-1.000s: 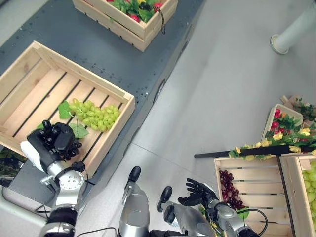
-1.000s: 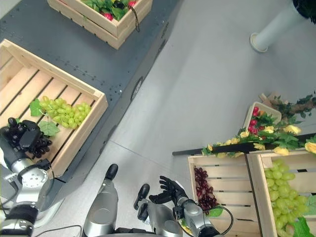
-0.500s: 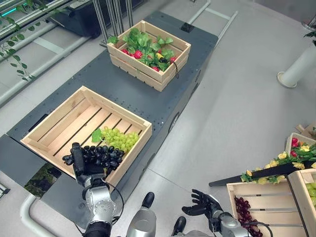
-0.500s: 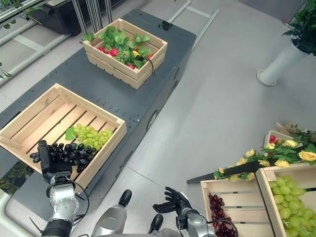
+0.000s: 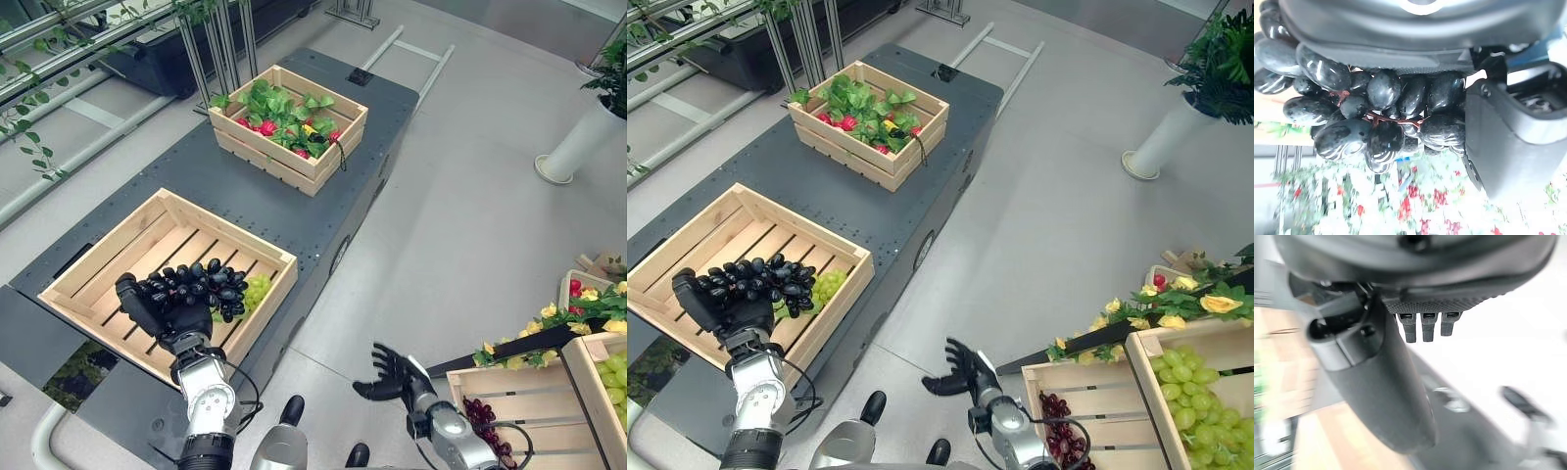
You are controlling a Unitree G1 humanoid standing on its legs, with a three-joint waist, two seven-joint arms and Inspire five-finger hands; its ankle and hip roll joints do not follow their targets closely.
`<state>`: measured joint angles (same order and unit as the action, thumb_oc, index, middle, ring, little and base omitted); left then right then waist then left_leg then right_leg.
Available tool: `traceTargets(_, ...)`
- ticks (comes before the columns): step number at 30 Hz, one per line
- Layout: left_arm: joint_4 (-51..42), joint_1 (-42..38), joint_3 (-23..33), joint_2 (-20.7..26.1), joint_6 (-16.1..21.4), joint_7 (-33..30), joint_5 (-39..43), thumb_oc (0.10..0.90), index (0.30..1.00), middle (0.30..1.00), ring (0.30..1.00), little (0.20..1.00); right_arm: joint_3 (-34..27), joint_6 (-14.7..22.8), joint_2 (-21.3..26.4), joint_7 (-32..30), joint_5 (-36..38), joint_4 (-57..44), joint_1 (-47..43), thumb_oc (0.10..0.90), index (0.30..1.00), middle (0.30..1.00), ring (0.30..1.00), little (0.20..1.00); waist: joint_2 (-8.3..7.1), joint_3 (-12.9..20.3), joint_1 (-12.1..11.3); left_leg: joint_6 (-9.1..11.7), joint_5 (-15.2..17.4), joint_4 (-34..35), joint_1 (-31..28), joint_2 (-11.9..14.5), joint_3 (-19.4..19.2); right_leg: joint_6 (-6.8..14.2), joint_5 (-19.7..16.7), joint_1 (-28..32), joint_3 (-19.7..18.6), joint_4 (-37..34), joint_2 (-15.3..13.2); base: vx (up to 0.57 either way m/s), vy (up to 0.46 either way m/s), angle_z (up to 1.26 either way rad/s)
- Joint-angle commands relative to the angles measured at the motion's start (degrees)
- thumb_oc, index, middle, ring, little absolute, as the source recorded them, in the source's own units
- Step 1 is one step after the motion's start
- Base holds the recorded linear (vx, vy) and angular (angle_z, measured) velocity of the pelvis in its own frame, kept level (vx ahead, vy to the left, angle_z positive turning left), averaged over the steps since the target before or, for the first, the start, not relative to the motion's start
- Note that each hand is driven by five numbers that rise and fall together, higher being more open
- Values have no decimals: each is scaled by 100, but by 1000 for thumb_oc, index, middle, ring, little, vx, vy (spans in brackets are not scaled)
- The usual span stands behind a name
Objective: Pick up the fruits from the basket on one side to the basket on the other side
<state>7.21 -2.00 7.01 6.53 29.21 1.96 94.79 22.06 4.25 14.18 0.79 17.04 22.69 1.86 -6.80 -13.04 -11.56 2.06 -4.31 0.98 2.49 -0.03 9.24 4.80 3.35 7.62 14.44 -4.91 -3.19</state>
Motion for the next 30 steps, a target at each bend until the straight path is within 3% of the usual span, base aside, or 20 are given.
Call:
traceTargets(1,-657,-214,-62,94,-74,279,-527,400,300,300,300,300,75,440,433,-142,-177,-960,-122,800,900,900,900,900,132,773,117,-264,-126,402,23,-458,155,-182,-509,-483,40,175,-19,-4,-31,-4)
traceTargets(6,-832,-232,-102,221,-346,109,-884,400,300,300,300,300,52,636,879,234,-534,-2128,-549,800,900,900,900,900,103,836,91,-271,-73,402,-10,-459,140,-143,-524,-487,-43,130,-18,-3,-48,-2)
traceTargets(14,-669,-499,-332,410,-698,-197,-1630,400,300,300,300,300,58,213,1279,305,-394,-3030,-2127,800,900,900,900,900,80,947,-4,-275,-39,402,-38,-451,135,-136,-561,-454,-60,70,-25,-1,-41,-4)
traceTargets(22,-723,-629,-821,482,-1138,-37,-1699,400,300,300,300,300,488,-166,1167,183,-344,-3278,-2810,800,900,900,900,900,164,1060,-1,-293,-6,402,-74,-417,9,-136,-581,-468,-112,50,-44,0,0,0)
traceTargets(30,-1049,-747,-1290,484,-1371,53,-1514,400,300,300,300,300,659,-206,1061,-46,-499,-3349,-2949,800,900,900,900,900,245,1106,73,-319,28,402,-107,-401,-77,-125,-605,-499,-192,54,-34,-10,-12,-5)
